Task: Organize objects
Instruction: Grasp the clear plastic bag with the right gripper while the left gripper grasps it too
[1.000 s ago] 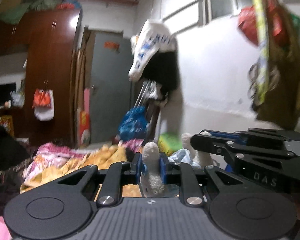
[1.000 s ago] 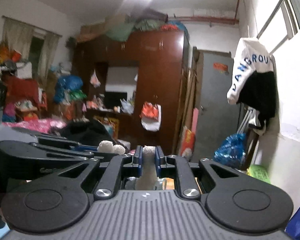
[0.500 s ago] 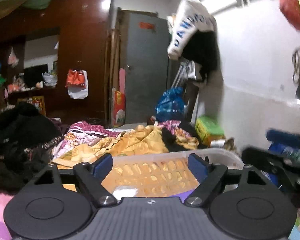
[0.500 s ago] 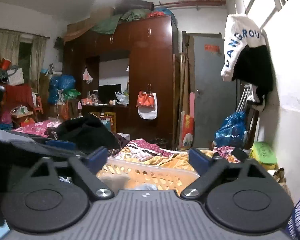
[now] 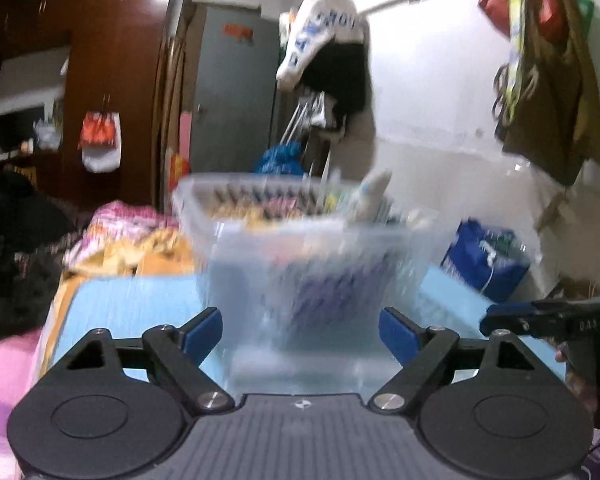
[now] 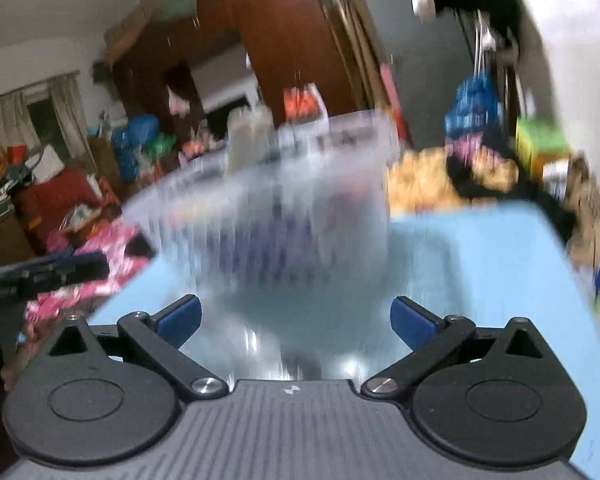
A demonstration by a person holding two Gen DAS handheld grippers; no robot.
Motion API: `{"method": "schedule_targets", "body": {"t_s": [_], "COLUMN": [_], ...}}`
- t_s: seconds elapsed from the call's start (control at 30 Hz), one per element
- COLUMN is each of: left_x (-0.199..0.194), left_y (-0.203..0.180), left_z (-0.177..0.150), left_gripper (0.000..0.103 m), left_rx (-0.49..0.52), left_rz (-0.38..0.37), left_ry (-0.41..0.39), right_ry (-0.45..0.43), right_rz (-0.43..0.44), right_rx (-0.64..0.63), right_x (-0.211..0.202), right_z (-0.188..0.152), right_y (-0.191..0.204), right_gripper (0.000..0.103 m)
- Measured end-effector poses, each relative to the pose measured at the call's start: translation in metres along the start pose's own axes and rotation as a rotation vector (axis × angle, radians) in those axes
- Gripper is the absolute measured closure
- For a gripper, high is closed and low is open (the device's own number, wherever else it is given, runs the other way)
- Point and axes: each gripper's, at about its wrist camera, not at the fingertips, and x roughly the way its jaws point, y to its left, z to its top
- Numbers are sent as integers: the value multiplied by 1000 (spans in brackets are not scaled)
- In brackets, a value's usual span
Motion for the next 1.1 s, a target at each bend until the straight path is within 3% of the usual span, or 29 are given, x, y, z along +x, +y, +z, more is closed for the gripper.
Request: {"method": "schedule_targets", "body": {"t_s": [0.13, 0.27, 0.33, 0.57, 0.73, 0.9, 1.0, 1.07, 1.1], "left_x": [16, 35, 42, 62, 73, 81, 82, 78, 75], "left_y": [14, 21, 25, 29, 32, 21, 12, 9, 8], "left_z": [-12, -19, -21, -24, -24, -25, -26, -27, -28], "left_gripper": [15, 15, 15, 15, 15, 15, 15, 28, 42], "left_rx": [-8, -6, -16, 12, 42, 128, 152, 155, 155], "left_rz": [-8, -15, -20, -17, 26, 55, 34, 49, 66], "left_ry": [73, 143, 161, 226, 245, 260, 255, 241, 231], "right_ry": [52, 117, 110, 114, 135, 143, 138, 131, 129], "right_rz": [-39, -13, -20, -69, -135, -129, -115, -94, -84], "right_rx": [-27, -35, -47, -143, -241, -259, -269, -275, -277], "right_x": [15, 23, 21, 19, 25, 25, 24, 23, 22], "right_z": [-9, -16, -22, -35, -38, -36, -36, -36, -36], "right_y": [-2, -1, 2, 17, 33, 32, 30, 28, 28], "right_gripper": [0, 4, 9, 14, 31, 38, 45, 53, 59]}}
